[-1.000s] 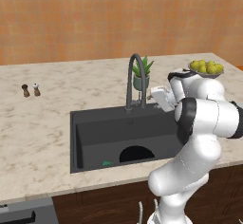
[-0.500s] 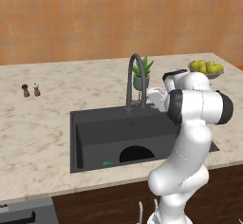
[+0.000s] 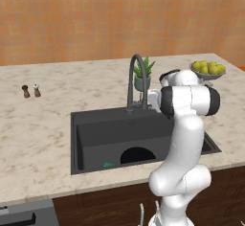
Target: Pick the pan and sponge and place them into the sink. Then turn on the water.
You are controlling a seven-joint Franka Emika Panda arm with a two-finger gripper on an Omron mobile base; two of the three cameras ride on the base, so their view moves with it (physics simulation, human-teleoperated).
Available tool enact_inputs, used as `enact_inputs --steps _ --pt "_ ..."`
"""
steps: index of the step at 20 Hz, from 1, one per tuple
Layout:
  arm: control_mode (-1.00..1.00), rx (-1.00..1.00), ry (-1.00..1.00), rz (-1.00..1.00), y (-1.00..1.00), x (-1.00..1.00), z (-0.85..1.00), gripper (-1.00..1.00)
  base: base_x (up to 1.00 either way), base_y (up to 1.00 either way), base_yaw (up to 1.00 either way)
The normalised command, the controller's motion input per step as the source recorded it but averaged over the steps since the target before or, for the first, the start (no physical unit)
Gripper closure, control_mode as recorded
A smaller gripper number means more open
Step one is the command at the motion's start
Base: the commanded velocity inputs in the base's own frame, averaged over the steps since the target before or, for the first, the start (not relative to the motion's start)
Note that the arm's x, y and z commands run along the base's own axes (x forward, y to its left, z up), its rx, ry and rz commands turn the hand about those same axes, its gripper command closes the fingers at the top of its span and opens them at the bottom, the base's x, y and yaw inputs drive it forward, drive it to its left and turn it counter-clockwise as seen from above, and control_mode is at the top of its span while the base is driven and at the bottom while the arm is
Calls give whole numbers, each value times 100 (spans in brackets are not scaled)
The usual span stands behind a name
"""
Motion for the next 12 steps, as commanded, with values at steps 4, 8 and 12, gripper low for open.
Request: enact_inputs --steps 4,8,12 --pt "-100 0 0 0 2 41 -18 -100 0 0 0" --pt "-100 0 0 0 9 45 -5 -100 0 0 0" --pt "-100 0 0 0 13 41 -8 -100 0 0 0"
